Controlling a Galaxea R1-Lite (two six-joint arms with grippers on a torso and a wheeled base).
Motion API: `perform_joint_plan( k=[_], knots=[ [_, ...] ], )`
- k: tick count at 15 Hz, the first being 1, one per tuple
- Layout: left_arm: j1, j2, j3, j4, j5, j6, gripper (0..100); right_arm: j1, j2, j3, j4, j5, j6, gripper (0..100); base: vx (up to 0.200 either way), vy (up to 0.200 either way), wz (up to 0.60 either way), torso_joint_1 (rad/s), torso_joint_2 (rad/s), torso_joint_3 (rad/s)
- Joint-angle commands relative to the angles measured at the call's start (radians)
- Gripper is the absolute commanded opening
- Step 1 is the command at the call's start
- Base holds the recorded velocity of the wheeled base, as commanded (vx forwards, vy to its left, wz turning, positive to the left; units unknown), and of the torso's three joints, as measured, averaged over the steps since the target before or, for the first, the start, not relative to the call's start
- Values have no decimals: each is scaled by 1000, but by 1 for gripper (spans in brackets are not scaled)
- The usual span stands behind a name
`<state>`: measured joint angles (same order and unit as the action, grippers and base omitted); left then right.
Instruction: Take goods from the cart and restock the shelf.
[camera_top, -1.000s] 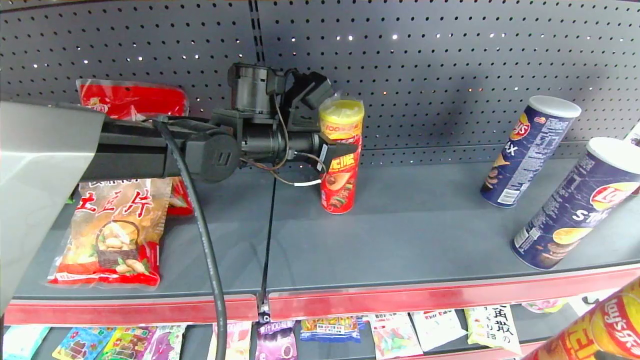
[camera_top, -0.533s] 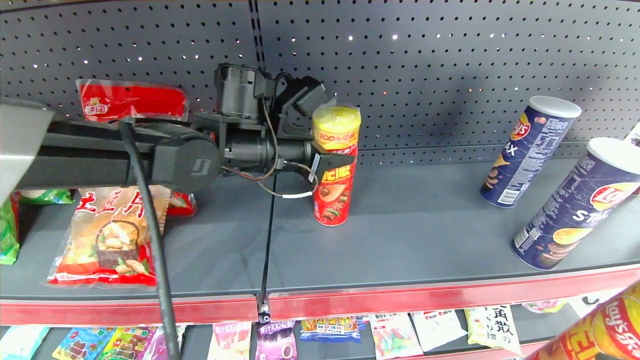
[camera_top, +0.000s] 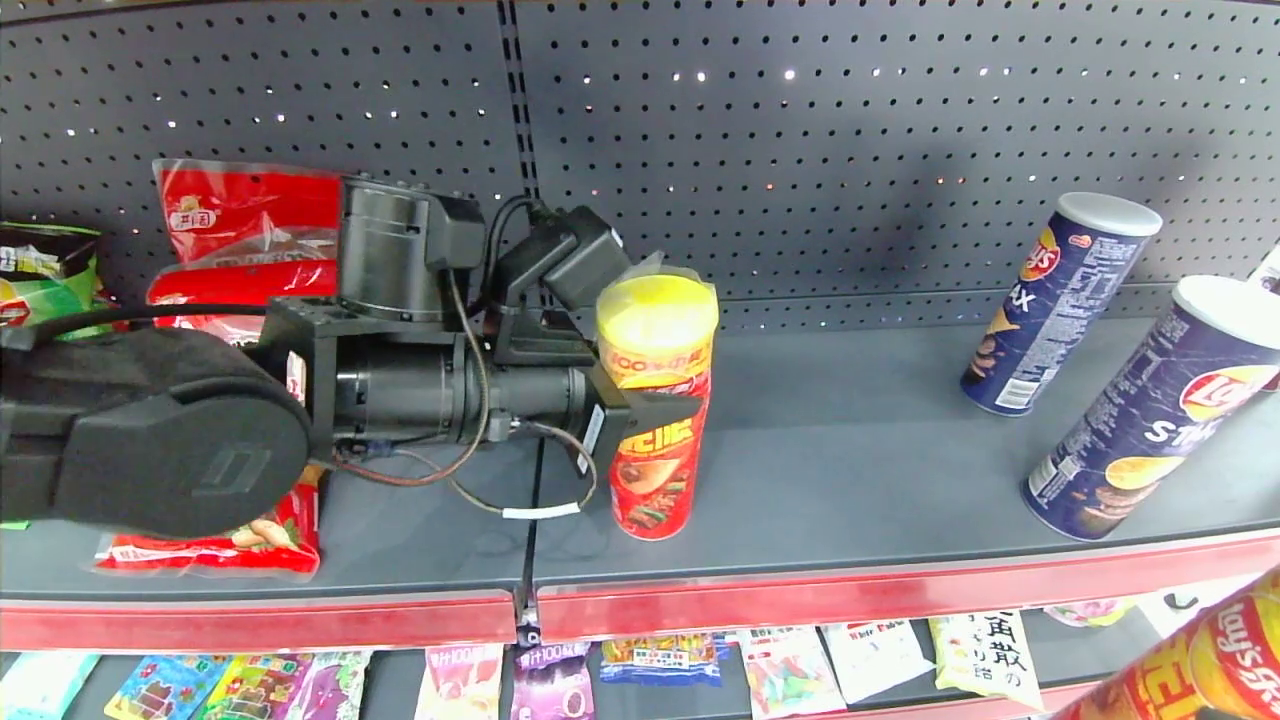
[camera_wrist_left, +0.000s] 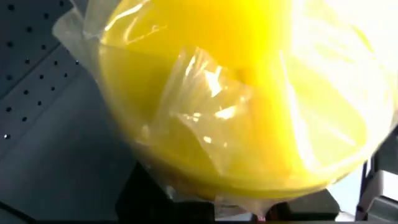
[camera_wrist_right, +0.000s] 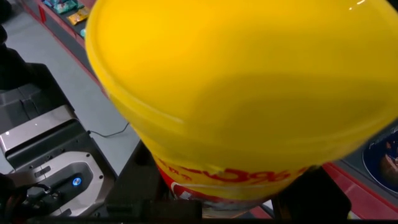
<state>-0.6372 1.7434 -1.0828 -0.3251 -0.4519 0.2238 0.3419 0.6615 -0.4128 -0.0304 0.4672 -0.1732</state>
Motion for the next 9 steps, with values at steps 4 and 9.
perform_joint_plan(
  k=[4, 9],
  knots=[
    [-33, -79, 64, -5, 35, -46, 0, 0, -13, 6, 1, 1, 8, 0, 0, 0, 0, 0, 0, 0],
    [-44, -96, 110, -6, 36, -46, 0, 2, -14, 6, 1, 1, 8, 0, 0, 0, 0, 0, 0, 0]
  ],
)
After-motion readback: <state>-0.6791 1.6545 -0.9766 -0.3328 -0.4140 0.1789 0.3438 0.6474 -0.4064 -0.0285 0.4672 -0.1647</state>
